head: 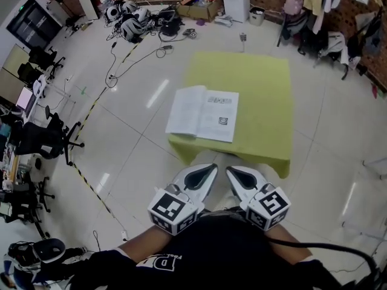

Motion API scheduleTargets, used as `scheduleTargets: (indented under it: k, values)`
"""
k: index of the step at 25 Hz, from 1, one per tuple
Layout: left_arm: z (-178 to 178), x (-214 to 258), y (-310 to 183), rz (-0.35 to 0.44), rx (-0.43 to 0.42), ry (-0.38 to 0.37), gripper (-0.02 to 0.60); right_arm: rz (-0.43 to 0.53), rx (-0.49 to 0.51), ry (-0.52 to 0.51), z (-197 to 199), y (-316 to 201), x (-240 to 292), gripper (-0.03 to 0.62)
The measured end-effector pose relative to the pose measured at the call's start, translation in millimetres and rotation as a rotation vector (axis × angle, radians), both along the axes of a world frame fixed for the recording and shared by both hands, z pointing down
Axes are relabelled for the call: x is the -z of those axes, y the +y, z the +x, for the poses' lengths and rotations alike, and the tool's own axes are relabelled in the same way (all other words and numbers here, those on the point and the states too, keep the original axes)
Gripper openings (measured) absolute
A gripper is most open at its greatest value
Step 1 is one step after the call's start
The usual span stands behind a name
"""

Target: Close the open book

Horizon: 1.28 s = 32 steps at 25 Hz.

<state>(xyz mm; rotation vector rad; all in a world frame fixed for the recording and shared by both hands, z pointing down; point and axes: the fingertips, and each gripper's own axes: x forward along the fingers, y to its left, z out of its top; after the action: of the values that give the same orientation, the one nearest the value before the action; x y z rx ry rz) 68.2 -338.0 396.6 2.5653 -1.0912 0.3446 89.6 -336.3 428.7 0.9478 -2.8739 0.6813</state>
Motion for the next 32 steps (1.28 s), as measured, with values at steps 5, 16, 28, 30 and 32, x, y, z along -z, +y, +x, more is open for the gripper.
scheduleTargets:
  k: [5,16,28,30,32]
  values:
    - [-7,-6,-5,-0.012,0.0,0.0,0.008,-0.011,0.01,0.001,-9,-6,-5,0.008]
    - [-50,-9,-43,-0.021,-0.019,0.044,0.008,-0.016,-0.026,0.038,-48,-42,-7,0.008]
    - [-132,-16,-96,-0.055,-0.069,0.101,0.008,-0.042,-0.069,0.09,-134,-93,-10,0.008]
    - [-147,-19,-102,-0.062,-0.075,0.113,0.008,-0.05,-0.078,0.099,-148,-98,-14,0.008]
    - [-161,-22,-108,-0.068,-0.08,0.123,0.008,-0.057,-0.079,0.113,-163,-104,-17,0.008]
